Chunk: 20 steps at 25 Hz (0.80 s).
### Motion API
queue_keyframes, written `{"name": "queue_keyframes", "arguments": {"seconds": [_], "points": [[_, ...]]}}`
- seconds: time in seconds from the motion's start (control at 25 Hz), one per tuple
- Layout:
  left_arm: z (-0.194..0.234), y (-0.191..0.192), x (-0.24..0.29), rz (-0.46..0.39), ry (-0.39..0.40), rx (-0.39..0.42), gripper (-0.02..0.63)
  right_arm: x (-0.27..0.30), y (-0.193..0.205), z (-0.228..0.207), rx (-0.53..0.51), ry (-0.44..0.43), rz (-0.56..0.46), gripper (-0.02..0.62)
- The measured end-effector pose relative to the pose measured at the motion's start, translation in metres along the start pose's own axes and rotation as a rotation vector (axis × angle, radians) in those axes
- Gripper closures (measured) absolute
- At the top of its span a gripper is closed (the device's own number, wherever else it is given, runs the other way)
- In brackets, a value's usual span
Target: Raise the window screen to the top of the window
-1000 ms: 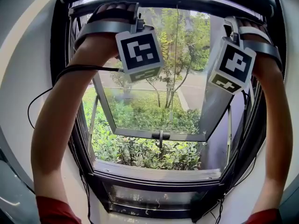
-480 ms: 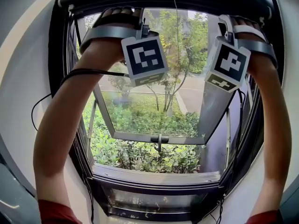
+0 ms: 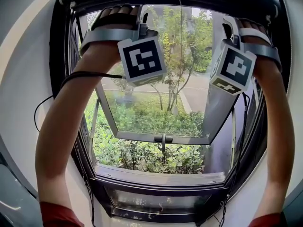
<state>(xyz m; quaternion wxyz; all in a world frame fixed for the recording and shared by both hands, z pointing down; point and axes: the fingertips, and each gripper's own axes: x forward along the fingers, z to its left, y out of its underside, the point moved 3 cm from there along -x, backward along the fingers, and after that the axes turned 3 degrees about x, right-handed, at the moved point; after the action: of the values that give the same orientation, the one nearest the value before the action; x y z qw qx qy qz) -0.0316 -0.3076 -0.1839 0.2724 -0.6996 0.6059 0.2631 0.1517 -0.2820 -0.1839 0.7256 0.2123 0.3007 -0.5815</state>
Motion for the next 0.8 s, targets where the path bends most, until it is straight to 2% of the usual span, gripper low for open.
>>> {"name": "queue_keyframes", "arguments": {"seconds": [0.12, 0.28, 0.52, 0.8], "points": [[-0.005, 0.0, -0.004, -0.035, -0.006, -0.049, 0.554, -0.003, -0.001, 0.006, 0.013, 0.001, -0.01, 0.522], [-0.004, 0.005, -0.011, -0.061, -0.057, -0.143, 0.554, -0.012, -0.001, 0.014, 0.045, 0.01, -0.03, 0.522], [-0.023, 0.019, -0.023, -0.057, -0.015, -0.303, 0.554, -0.028, -0.004, 0.024, 0.152, 0.03, -0.084, 0.522], [-0.039, 0.028, -0.051, -0.103, 0.009, -0.604, 0.554, -0.051, -0.002, 0.038, 0.38, 0.011, -0.149, 0.522]]}}
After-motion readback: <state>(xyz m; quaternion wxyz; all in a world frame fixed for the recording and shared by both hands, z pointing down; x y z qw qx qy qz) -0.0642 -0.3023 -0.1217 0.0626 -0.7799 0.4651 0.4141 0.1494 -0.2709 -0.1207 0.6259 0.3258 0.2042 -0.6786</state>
